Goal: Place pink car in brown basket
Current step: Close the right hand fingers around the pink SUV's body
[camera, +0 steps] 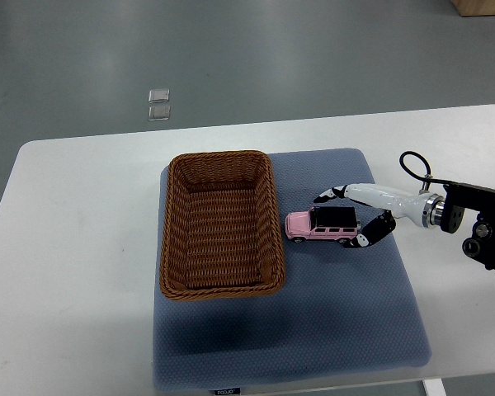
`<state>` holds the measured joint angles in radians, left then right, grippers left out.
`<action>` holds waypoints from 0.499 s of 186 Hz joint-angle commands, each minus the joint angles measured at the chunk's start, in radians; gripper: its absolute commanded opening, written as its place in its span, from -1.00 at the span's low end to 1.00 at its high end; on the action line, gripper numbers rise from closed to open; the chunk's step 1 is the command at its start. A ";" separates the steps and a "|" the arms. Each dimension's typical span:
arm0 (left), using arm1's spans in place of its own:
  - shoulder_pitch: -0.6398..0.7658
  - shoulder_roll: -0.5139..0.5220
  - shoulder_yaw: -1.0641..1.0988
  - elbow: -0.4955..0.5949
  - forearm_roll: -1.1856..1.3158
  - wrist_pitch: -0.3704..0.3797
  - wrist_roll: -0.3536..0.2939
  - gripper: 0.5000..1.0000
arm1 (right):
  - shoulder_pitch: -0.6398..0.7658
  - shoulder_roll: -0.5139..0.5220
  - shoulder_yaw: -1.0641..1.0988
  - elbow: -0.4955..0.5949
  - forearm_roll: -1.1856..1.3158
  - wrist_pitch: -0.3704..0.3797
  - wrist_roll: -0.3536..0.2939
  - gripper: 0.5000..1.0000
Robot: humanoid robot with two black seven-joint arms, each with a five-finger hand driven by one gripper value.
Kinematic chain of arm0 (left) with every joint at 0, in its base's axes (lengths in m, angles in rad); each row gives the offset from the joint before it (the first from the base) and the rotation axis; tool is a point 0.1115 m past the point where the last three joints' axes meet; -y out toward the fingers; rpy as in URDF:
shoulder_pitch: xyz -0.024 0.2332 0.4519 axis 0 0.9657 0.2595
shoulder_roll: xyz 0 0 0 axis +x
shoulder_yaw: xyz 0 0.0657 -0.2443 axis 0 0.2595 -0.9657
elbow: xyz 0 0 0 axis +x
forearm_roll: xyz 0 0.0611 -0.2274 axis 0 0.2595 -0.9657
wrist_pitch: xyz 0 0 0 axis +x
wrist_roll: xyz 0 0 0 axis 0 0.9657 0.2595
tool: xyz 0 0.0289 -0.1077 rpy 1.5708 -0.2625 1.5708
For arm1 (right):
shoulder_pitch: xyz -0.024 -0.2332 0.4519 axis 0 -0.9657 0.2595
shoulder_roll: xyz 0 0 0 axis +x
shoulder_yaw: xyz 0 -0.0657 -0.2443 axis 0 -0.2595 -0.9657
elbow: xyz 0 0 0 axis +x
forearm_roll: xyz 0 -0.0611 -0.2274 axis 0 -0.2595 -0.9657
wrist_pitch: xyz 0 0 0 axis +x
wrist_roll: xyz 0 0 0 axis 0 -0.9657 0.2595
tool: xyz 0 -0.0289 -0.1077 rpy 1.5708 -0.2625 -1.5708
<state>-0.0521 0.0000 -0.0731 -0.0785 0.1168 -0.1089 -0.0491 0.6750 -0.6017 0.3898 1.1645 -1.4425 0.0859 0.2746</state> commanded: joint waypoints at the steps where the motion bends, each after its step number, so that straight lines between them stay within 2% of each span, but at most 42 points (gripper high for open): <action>1: 0.000 0.000 0.001 0.000 0.000 0.000 0.000 1.00 | 0.000 -0.001 -0.002 -0.002 -0.004 0.000 0.000 0.19; 23: 0.000 0.000 0.001 -0.003 0.000 0.000 0.000 1.00 | 0.000 -0.001 -0.002 -0.002 -0.007 0.000 0.000 0.01; 43: 0.000 0.000 0.001 -0.003 0.000 -0.002 0.000 1.00 | 0.000 -0.001 -0.002 -0.005 -0.018 -0.002 0.000 -0.46; 50: 0.000 0.000 0.001 -0.003 0.000 0.000 0.000 1.00 | 0.000 -0.001 -0.002 -0.006 -0.018 -0.002 0.000 -0.71; 52: 0.000 0.000 0.001 -0.003 0.000 0.000 0.000 1.00 | 0.000 -0.001 -0.002 -0.006 -0.018 -0.002 0.000 -0.71; 59: 0.000 0.000 0.001 -0.003 0.000 0.000 0.000 1.00 | 0.002 -0.001 -0.002 -0.006 -0.021 -0.002 0.000 -0.98; 93: 0.000 0.000 -0.001 -0.003 0.000 0.000 0.000 1.00 | 0.023 -0.010 0.001 -0.003 -0.022 -0.046 0.003 -1.00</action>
<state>-0.0520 0.0000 -0.0723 -0.0813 0.1165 -0.1092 -0.0491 0.6805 -0.6035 0.3882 1.1586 -1.4667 0.0724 0.2749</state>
